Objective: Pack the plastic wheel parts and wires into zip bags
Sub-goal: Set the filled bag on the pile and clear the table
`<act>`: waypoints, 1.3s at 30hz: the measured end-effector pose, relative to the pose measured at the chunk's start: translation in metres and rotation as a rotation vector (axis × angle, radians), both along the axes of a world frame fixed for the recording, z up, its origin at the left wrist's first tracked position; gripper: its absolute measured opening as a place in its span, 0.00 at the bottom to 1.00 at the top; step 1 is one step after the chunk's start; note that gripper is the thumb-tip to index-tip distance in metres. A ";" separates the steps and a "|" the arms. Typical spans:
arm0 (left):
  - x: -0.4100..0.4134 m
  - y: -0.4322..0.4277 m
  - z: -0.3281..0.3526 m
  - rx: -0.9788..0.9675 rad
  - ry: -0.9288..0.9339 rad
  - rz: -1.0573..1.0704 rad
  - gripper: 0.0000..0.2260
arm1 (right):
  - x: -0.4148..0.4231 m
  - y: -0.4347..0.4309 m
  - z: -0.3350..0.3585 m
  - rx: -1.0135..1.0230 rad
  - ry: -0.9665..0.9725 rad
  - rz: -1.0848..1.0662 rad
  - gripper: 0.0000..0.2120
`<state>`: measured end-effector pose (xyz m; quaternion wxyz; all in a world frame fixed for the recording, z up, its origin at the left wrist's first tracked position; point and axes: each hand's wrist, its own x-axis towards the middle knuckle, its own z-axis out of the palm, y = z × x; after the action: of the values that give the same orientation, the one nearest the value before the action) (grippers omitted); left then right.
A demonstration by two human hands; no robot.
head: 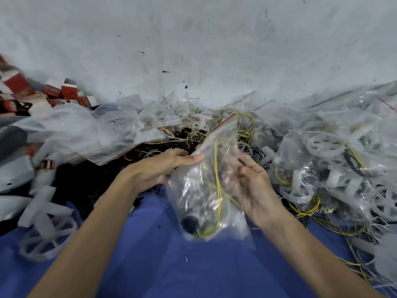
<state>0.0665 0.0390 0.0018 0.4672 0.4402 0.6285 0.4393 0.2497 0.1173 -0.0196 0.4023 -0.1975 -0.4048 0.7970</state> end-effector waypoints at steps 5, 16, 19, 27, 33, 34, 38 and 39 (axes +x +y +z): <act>-0.009 0.003 -0.019 -0.014 0.094 -0.133 0.21 | 0.014 0.012 -0.001 0.054 -0.048 -0.075 0.14; 0.024 0.024 -0.031 0.297 0.252 -0.159 0.06 | 0.039 -0.071 -0.067 1.467 -1.219 -0.062 0.34; 0.012 0.033 -0.033 0.258 0.215 -0.062 0.05 | 0.024 -0.055 -0.055 1.272 -1.010 -0.116 0.11; -0.131 0.047 -0.033 -0.232 0.948 0.613 0.13 | 0.026 0.059 0.040 0.227 -0.496 -0.082 0.15; -0.158 0.015 -0.057 -0.532 1.171 0.548 0.16 | 0.066 0.176 0.098 0.469 -0.802 -1.032 0.18; -0.156 0.015 -0.058 -0.498 1.201 0.563 0.13 | 0.071 0.191 0.093 0.448 -0.873 -1.088 0.21; -0.153 0.017 -0.053 -0.423 1.263 0.643 0.10 | 0.071 0.209 0.072 0.357 -0.953 -1.266 0.38; -0.155 0.016 -0.052 -0.406 1.265 0.661 0.10 | 0.069 0.205 0.070 0.342 -0.943 -1.305 0.41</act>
<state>-0.0881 0.0552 -0.0502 -0.0686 0.3023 0.9460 0.0945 0.3191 0.3227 0.0501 0.5969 -0.6433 -0.4509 0.1633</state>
